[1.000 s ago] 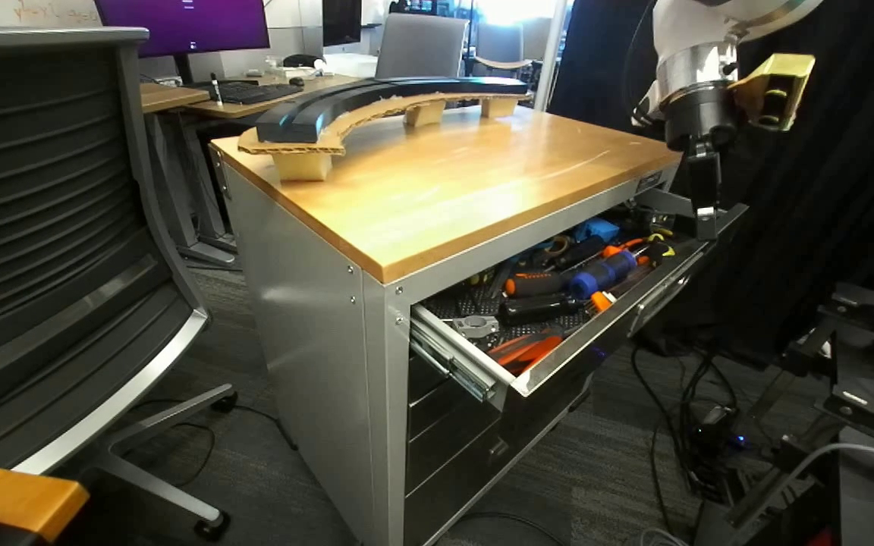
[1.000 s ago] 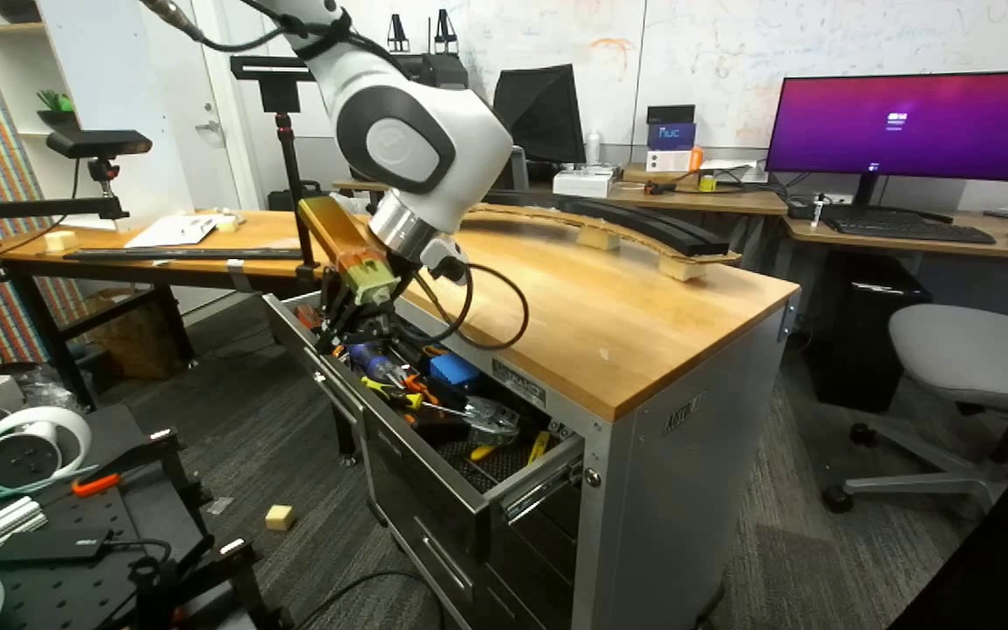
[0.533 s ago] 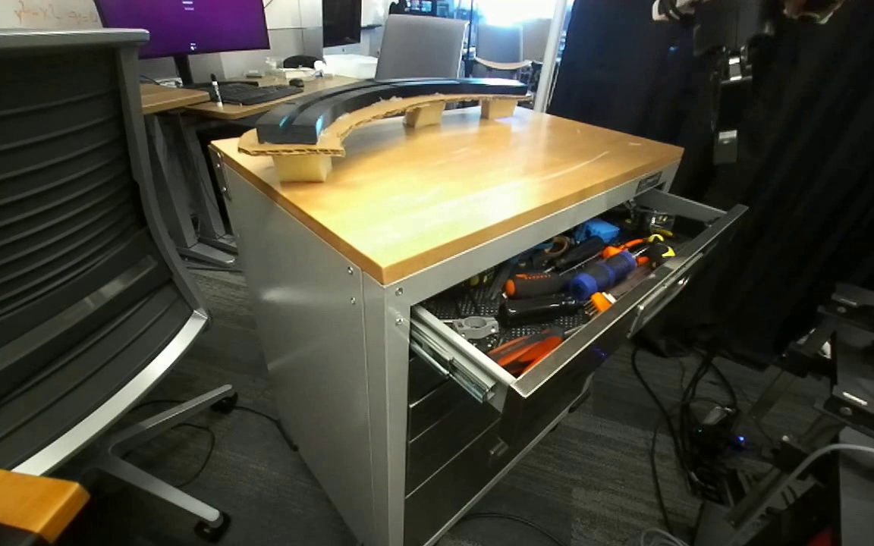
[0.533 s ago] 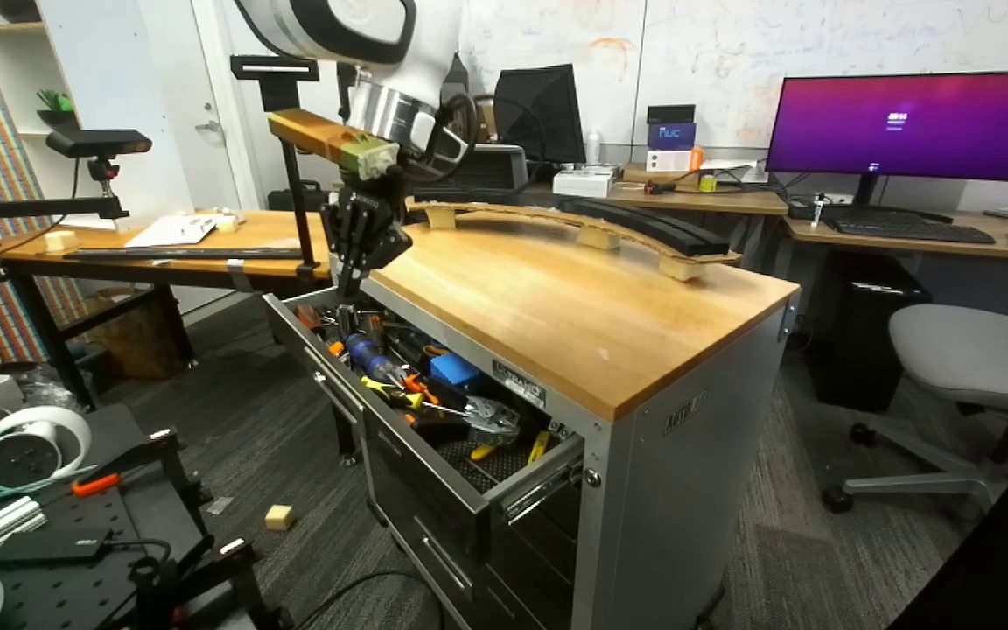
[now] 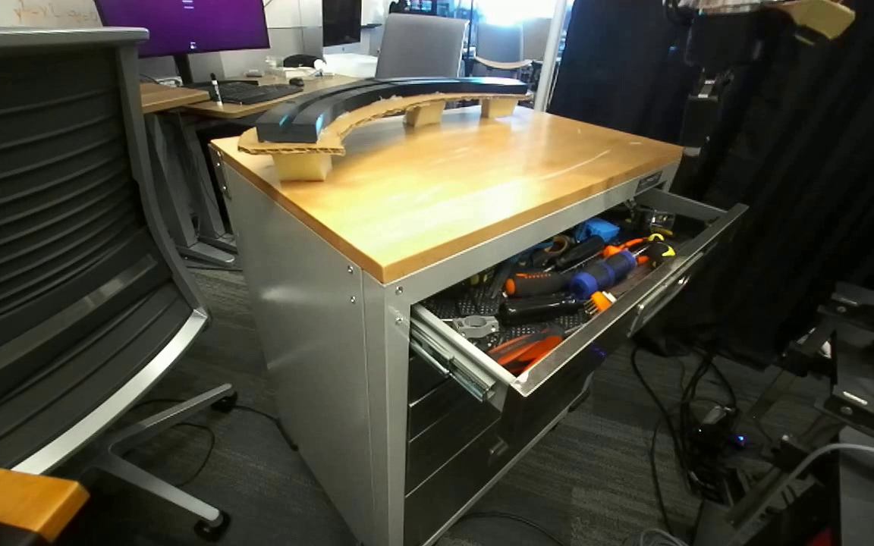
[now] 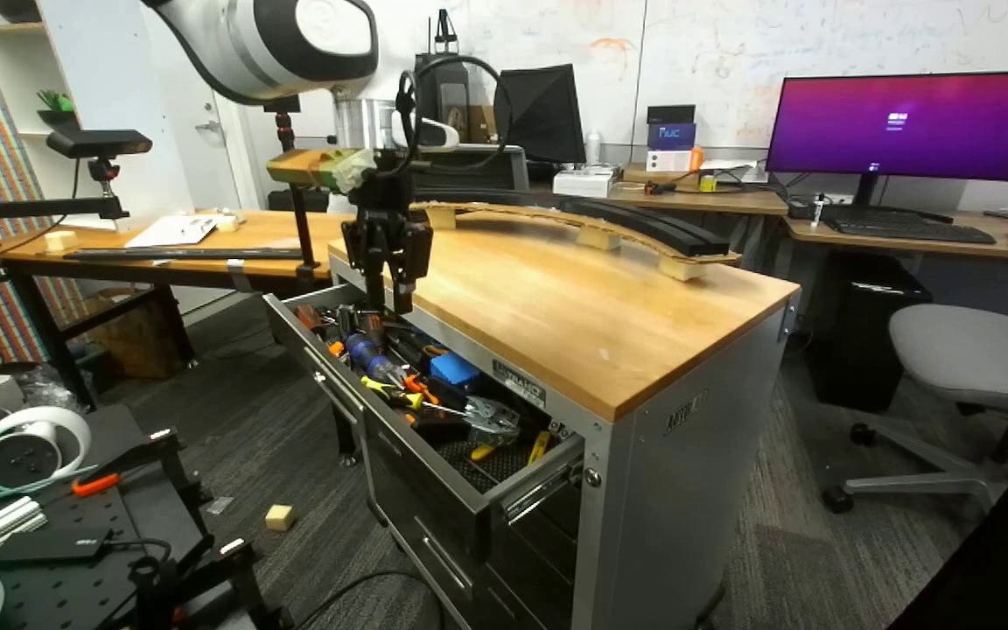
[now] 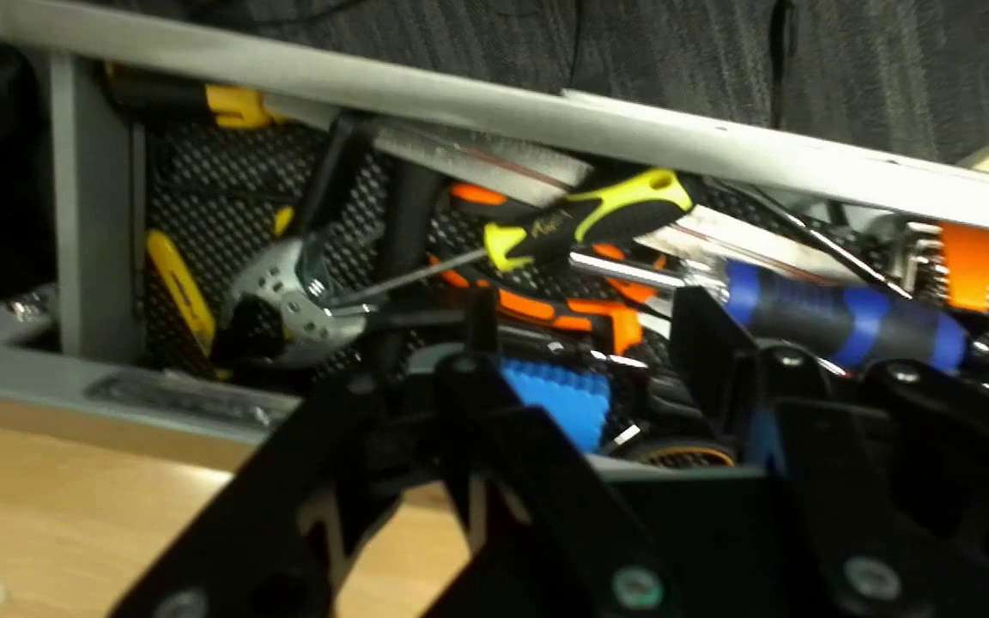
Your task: Put the screwdriver in the open drawer and then close the drawer
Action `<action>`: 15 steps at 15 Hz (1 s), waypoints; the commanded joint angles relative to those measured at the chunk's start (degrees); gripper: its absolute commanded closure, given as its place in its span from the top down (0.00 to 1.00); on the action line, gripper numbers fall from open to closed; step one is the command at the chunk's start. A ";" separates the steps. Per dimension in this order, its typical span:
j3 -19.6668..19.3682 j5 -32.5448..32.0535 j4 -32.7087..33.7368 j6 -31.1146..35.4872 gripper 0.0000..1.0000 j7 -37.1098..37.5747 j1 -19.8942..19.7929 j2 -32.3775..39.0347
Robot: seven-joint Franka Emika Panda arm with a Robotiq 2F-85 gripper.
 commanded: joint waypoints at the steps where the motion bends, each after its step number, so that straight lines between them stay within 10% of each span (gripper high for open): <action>1: -0.66 -7.50 -3.54 -1.18 0.87 13.22 -0.39 1.82; 5: -1.34 -6.78 -3.21 -12.20 1.00 19.65 0.23 4.75; 6: -1.50 -7.04 -2.96 -13.60 0.78 21.29 0.23 5.59; 15: -4.42 -5.40 -0.05 10.64 0.20 24.63 1.02 19.62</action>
